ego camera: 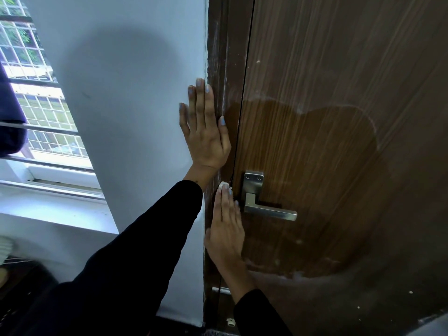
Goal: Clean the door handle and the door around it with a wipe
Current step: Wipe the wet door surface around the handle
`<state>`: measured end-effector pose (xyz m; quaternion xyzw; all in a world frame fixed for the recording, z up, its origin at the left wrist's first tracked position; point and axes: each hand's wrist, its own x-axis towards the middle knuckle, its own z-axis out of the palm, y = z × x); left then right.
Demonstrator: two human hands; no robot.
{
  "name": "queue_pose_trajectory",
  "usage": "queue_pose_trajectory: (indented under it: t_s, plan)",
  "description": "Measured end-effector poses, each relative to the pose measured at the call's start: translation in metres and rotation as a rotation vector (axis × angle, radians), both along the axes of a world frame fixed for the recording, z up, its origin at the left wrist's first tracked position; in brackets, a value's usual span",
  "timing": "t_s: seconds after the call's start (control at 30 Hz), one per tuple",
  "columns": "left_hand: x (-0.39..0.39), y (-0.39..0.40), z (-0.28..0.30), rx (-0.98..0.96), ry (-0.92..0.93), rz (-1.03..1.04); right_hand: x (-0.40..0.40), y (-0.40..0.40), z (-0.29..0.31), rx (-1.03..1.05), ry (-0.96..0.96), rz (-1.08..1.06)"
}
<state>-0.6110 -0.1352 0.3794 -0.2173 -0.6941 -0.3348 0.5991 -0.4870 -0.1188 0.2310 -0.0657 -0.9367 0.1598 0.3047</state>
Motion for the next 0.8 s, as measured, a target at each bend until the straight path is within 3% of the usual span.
queue_pose_trajectory:
  t_s: [0.23,0.33,0.47,0.7,0.8]
  plan:
    - [0.003,0.0,0.0,-0.005,-0.012,-0.011,0.025,0.017,-0.05,0.175,-0.225,0.048]
    - [0.004,0.0,0.001,-0.008,-0.013,-0.017,0.044,0.028,-0.068,0.182,-0.34,-0.032]
    - [0.005,0.0,0.001,-0.004,-0.022,-0.004,0.041,0.032,-0.068,0.131,-0.294,-0.111]
    - [0.005,-0.001,0.002,-0.005,-0.02,-0.003,0.033,0.038,-0.072,0.357,-0.357,0.052]
    - [0.005,-0.001,0.001,-0.006,-0.019,-0.007,0.051,0.058,-0.079,0.192,-0.322,-0.089]
